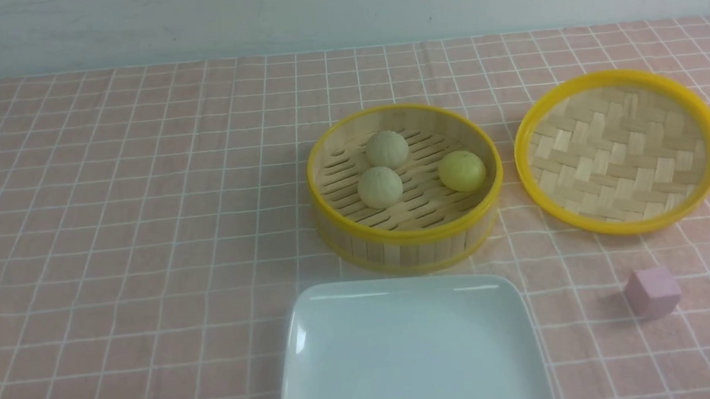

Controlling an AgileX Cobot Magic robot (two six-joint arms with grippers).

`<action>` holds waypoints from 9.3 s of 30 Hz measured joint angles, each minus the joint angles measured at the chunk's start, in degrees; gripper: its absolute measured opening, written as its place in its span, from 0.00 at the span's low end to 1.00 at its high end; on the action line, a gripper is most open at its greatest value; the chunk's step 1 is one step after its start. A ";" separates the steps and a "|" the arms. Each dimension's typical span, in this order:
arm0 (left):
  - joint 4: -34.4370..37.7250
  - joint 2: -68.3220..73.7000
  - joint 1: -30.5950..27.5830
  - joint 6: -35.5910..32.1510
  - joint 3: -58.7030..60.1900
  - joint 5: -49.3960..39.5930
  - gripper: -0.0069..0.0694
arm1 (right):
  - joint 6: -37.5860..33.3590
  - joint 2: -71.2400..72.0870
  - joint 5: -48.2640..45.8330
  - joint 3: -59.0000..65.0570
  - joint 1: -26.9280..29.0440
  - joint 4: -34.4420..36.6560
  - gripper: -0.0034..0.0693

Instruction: Put the steamed buns into the plate on the pink tablecloth.

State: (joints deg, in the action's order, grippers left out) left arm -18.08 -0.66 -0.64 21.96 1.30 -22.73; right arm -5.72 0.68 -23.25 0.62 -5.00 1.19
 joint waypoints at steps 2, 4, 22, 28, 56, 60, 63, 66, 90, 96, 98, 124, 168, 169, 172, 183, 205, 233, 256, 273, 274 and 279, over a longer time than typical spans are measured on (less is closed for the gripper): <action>0.06 0.00 0.00 0.06 0.00 0.00 0.41 | 0.00 0.00 0.00 0.00 0.00 0.00 0.38; 1.31 0.00 0.00 1.08 0.00 0.17 0.41 | 0.00 0.00 0.00 0.00 0.00 0.00 0.38; 41.63 0.00 0.07 32.73 0.27 6.76 0.41 | 26.47 0.00 11.98 0.70 0.00 43.40 0.38; 40.38 0.00 0.29 25.63 -6.41 4.36 0.40 | 22.92 0.00 15.43 -2.10 0.00 46.34 0.30; 37.23 46.73 0.29 -16.66 -32.48 -29.77 0.09 | -19.78 -94.15 -25.56 -69.28 -11.89 40.63 0.34; 37.42 46.73 0.29 -16.73 -32.57 -29.73 0.09 | -10.39 -107.70 -27.22 -87.79 -13.00 27.63 0.40; 37.42 46.73 0.29 -16.63 -32.57 -29.73 0.10 | -4.03 -114.25 -30.93 -97.87 -13.55 18.43 0.40; 37.42 46.73 0.29 -16.50 -32.57 -29.65 0.10 | 0.90 -120.17 -34.82 -106.66 -14.44 11.04 0.41; 37.59 46.73 0.29 -15.98 -32.64 -26.88 0.15 | 13.24 -98.05 -46.14 -87.45 -31.18 5.50 0.06; 37.59 46.73 0.29 -10.14 -32.64 -26.81 0.16 | 19.94 -96.84 -27.97 -66.09 -36.28 3.09 0.15; 37.59 46.73 0.29 -9.78 -32.64 -26.81 0.17 | 20.99 -97.40 -25.66 -64.63 -36.27 2.74 0.20; 53.60 85.17 11.22 -24.80 -69.84 -32.77 0.21 | 24.23 -55.66 -37.33 -46.53 -36.27 -13.22 0.03; 30.32 108.82 38.50 -13.46 -95.98 -41.08 0.12 | 31.13 -55.05 -34.18 -45.33 -36.27 -13.95 0.07; 30.49 109.44 39.53 -13.32 -94.91 -39.46 0.13 | 31.13 -55.05 -33.98 -45.33 -36.27 -13.95 0.07; 30.61 111.13 41.57 -12.64 -92.69 -36.75 0.15 | 31.13 -55.05 -33.44 -45.33 -36.27 -13.95 0.07; 31.50 115.12 41.90 -10.97 -95.15 -32.97 0.61 | 31.13 -55.05 -33.34 -45.33 -36.27 -14.09 0.09; 29.18 131.66 30.04 -1.41 -123.17 -28.70 0.47 | 31.25 -55.05 -31.61 -45.30 -36.27 -14.09 0.13; 20.08 109.65 41.15 -5.93 -107.84 -47.02 0.12 | 31.25 -55.05 -31.90 -45.30 -36.27 -11.21 0.17; 10.14 104.89 46.03 12.22 -80.32 -31.98 0.13 | 31.30 -55.05 -36.18 -45.26 -36.27 -11.05 0.20; 11.07 109.00 46.03 14.62 -81.32 -31.72 0.55 | 25.27 -41.62 -47.30 -45.26 -36.27 -9.39 0.07; 11.01 108.62 46.03 14.62 -81.53 -31.93 0.58 | 25.54 -39.47 -47.44 -45.26 -36.27 -9.26 0.04; 10.95 107.70 46.03 14.62 -82.37 -33.46 0.62 | 31.52 -26.83 -31.56 -37.40 -36.27 -10.82 0.03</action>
State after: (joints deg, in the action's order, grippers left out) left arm -7.13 107.04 45.39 36.58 -81.07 -56.19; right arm 25.79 -26.15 -54.82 -36.78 -41.28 -9.64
